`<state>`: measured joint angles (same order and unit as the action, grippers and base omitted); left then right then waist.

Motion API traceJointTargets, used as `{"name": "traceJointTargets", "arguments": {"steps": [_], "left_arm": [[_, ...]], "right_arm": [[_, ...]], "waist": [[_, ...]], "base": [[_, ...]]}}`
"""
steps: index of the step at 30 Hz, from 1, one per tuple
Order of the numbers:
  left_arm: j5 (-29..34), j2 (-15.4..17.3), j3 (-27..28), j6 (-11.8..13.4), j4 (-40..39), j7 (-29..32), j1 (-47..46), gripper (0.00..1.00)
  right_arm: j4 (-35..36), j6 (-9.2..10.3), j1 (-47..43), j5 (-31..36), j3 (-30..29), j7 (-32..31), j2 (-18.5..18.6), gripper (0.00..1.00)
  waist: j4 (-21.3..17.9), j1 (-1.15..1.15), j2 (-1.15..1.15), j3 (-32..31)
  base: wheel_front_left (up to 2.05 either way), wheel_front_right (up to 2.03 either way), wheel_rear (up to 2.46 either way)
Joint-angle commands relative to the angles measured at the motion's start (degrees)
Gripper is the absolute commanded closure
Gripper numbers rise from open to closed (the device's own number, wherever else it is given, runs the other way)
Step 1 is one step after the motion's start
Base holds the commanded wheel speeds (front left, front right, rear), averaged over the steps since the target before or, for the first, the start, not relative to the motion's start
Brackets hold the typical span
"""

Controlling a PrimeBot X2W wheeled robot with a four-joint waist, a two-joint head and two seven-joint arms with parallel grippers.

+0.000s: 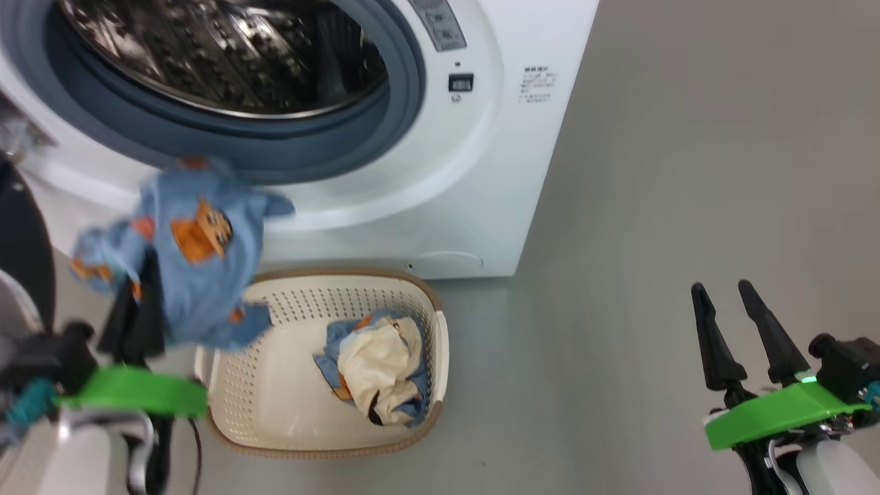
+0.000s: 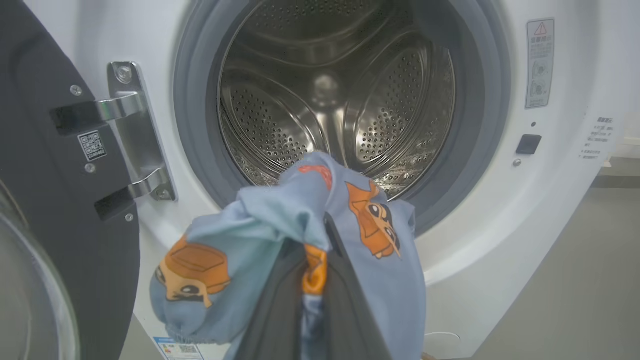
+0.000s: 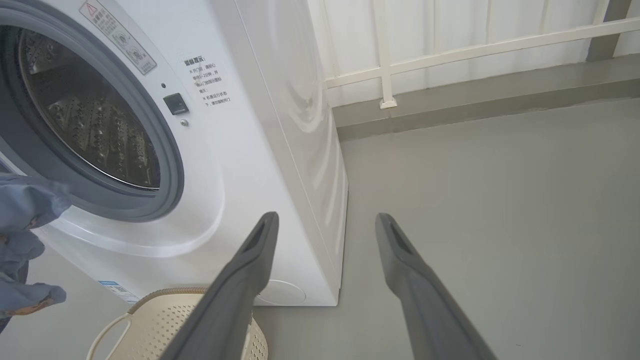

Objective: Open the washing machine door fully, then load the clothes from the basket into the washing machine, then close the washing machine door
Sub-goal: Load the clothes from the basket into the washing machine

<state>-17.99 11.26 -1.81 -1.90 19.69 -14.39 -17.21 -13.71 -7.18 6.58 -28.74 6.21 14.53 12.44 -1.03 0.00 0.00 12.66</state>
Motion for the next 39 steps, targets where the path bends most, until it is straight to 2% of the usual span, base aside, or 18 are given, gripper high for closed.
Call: {"name": "traceJointTargets", "arguments": {"steps": [1,11,27,32,35,37,38,39], "left_arm": [[0.12,2.12,2.20,-0.14,-0.62,-0.61,-3.12,1.00],[0.54,5.23,1.00,-1.75,9.21,0.09,-23.76,1.00],[3.50,8.70,-1.61,-2.99,31.30,-0.51,-52.24,1.00],[4.96,10.02,-0.69,-2.83,29.20,-0.59,-56.90,1.00],[6.01,10.42,0.69,-2.28,26.11,-0.59,-56.86,1.00],[6.91,10.38,0.62,-2.42,26.79,-0.60,-55.86,1.00],[7.19,10.40,0.67,-2.50,27.31,-0.60,-55.50,0.89],[7.22,10.37,1.01,-2.42,27.95,-0.60,-55.19,0.65]], "right_arm": [[1.45,-0.31,1.46,-0.26,1.26,0.47,0.57,0.00],[1.77,-0.31,6.50,-0.30,2.81,0.47,-1.03,0.00],[2.32,-0.31,12.99,-0.60,4.75,0.47,-3.66,0.00],[2.63,-0.31,14.05,-0.71,4.96,0.47,-4.24,0.00],[2.64,-0.31,14.37,-0.73,5.08,0.47,-4.45,0.00],[2.58,-0.31,14.35,-0.75,5.10,0.47,-4.57,0.00],[2.55,-0.31,14.32,-0.76,5.14,0.47,-4.63,0.00],[2.51,-0.31,14.31,-0.77,5.20,0.47,-4.69,0.00]], "waist": [[-1.47,0.00,0.00,3.03],[-4.86,0.00,0.00,10.94],[-9.68,0.00,0.00,19.32],[-11.21,0.00,0.00,21.25],[-11.90,0.00,0.00,21.80],[-12.20,0.00,0.00,21.81],[-12.35,0.00,0.00,21.81],[-12.47,0.00,0.00,21.80]], "base": [[0.00,0.00,0.00],[0.00,0.00,0.00],[0.00,0.00,0.00],[0.00,0.00,0.00],[0.00,0.00,0.00],[0.00,0.00,0.00],[0.00,0.00,0.00],[0.00,0.00,0.00]]}}
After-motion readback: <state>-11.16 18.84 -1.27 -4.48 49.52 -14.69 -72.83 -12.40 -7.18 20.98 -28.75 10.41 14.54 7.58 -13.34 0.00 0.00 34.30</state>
